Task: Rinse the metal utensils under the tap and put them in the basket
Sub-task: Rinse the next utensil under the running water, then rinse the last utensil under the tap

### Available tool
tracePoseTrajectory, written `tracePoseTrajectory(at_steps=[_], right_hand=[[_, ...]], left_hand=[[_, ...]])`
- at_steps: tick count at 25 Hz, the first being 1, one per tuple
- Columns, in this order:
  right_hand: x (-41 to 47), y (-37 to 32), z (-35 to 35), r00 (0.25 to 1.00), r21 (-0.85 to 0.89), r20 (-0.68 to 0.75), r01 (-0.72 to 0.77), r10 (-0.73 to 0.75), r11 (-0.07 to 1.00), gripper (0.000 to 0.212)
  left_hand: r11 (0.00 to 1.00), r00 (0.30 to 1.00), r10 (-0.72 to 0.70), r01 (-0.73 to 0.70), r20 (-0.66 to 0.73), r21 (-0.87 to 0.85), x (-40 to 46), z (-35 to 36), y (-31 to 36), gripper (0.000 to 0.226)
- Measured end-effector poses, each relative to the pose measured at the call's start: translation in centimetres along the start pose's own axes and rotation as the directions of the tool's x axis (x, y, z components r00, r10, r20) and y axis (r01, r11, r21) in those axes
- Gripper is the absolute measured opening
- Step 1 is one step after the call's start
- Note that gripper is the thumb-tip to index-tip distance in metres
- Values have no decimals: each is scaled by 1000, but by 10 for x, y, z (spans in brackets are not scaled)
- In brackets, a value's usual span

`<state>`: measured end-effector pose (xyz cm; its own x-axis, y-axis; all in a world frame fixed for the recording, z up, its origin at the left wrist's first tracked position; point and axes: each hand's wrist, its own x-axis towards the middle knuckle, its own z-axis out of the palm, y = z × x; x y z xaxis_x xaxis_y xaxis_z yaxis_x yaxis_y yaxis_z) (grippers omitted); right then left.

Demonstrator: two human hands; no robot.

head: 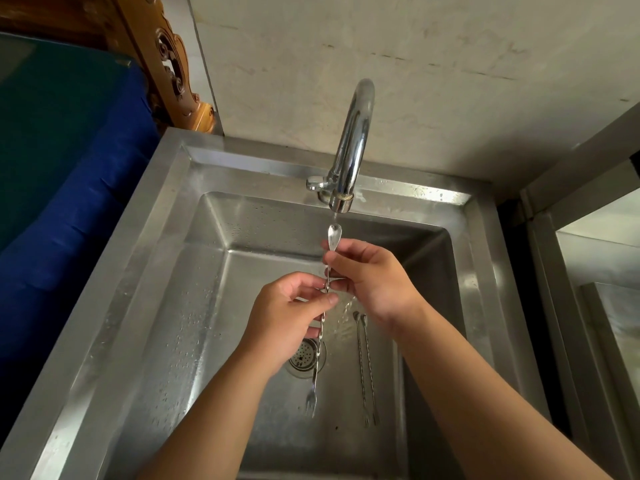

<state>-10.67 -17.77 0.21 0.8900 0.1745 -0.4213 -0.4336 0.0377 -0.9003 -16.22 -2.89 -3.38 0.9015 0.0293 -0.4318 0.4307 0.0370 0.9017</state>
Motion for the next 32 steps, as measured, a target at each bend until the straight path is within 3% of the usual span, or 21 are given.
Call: tracePoseTrajectory(at_steps=[6, 10, 13, 16, 20, 24, 32], right_hand=[[3, 29, -25, 999, -11, -26, -48, 48, 999, 11], [17, 97, -64, 950, -119, -195, -271, 245, 955, 10], [29, 170, -93, 817, -290, -409, -538, 406, 792, 7], [32, 234, -108, 771, -515, -467, -636, 434, 575, 20], [31, 281, -102, 754, -668, -554, -656, 353, 352, 42], [35, 297, -90, 763, -699, -600, -646, 240, 306, 37], [48, 293, -90, 840, -837, -490, -528, 231, 145, 32]], left_hand=[[1000, 999, 27, -27, -39, 15, 2, 3, -4, 22], [999, 997, 26, -29, -71, -44, 4, 1, -1, 23], [997, 996, 35, -41, -81, -66, 4, 0, 1, 19], [997, 995, 42, -47, -87, -63, 5, -4, -2, 17], [997, 993, 57, -62, -105, -48, 10, -11, -12, 14], [998, 990, 46, -52, -130, -41, 10, -16, -21, 16], [999, 992, 14, -18, -128, -33, 11, -21, -35, 16]])
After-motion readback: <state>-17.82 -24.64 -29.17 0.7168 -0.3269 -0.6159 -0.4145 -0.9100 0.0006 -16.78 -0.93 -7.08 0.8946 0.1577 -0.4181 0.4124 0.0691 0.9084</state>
